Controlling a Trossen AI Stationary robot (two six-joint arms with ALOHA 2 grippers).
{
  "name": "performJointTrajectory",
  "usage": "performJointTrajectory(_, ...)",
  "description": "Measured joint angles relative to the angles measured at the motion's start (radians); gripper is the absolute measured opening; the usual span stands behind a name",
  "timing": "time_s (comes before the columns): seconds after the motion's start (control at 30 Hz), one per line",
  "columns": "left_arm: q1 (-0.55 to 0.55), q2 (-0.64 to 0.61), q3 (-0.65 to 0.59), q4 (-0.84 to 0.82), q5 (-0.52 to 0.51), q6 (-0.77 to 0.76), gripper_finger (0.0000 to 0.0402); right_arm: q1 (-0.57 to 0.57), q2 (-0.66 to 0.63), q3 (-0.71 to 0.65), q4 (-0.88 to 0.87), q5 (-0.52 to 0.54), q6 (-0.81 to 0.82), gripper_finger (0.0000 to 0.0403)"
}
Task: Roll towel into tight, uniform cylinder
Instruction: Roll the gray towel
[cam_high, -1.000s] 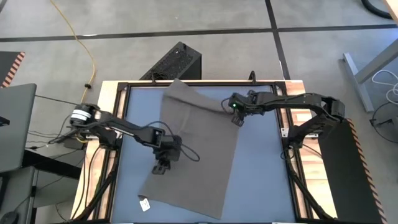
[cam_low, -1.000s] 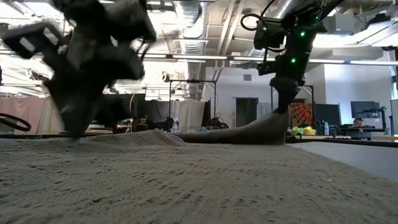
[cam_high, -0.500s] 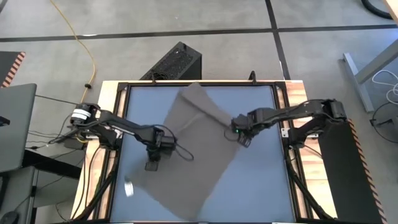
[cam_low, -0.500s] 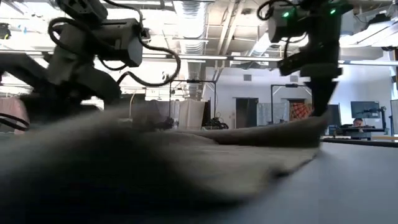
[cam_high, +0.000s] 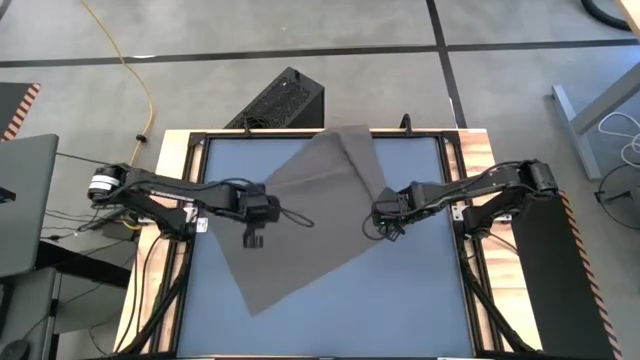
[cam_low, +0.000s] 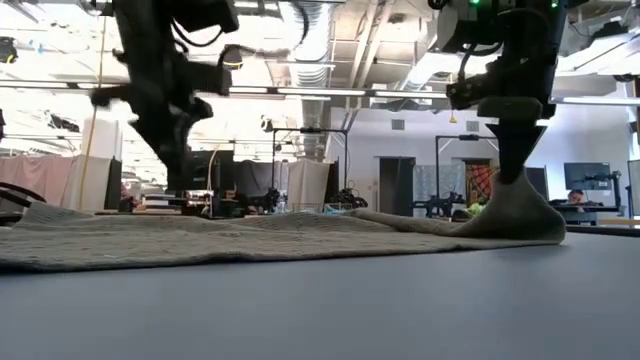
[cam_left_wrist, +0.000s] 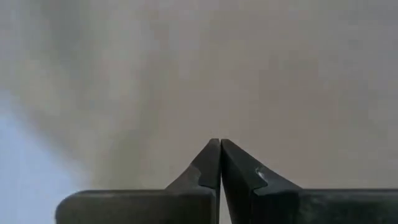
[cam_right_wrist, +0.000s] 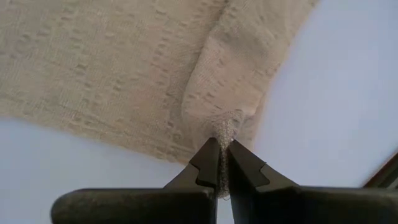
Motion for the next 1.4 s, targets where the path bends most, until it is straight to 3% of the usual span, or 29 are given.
performJointTrajectory(0.1,-0.066,-0.022,-0.04,0.091,0.205,-0.097,0.0009,-0.007,0.0,0.0,-0.002,0.014,0.0,0.0038)
performJointTrajectory(0.2,-0.182,-0.013,-0.099,0.169,0.277,-0.19,0.0026,-0.007,0.0,0.0,-0.002,0.018,-0.003,0.0039)
performJointTrajectory(0.4,-0.379,0.078,-0.15,0.353,0.297,-0.314,0.0072,-0.007,0.0,0.0,-0.004,0.039,-0.009,0.0039)
performJointTrajectory(0.67,-0.502,0.13,-0.128,0.401,0.296,-0.444,0.0114,-0.007,0.0,0.0,-0.009,0.039,-0.008,0.0064)
performJointTrajectory(0.9,-0.595,0.15,-0.147,0.526,0.265,-0.544,0.0116,-0.007,0.0,0.0,-0.008,0.039,-0.001,0.0089)
performJointTrajectory(1.13,-0.634,0.281,-0.148,0.651,0.218,-0.483,0.0116,-0.007,0.0,0.0,-0.01,0.021,0.008,0.0102)
performJointTrajectory(1.27,-0.634,0.333,-0.133,0.607,0.235,-0.456,0.0113,-0.007,0.0,0.0,-0.041,-0.009,0.038,0.0106)
performJointTrajectory(1.4,-0.634,0.328,-0.128,0.532,0.229,-0.431,0.0069,-0.007,0.0,0.0,-0.103,-0.022,0.056,0.0108)
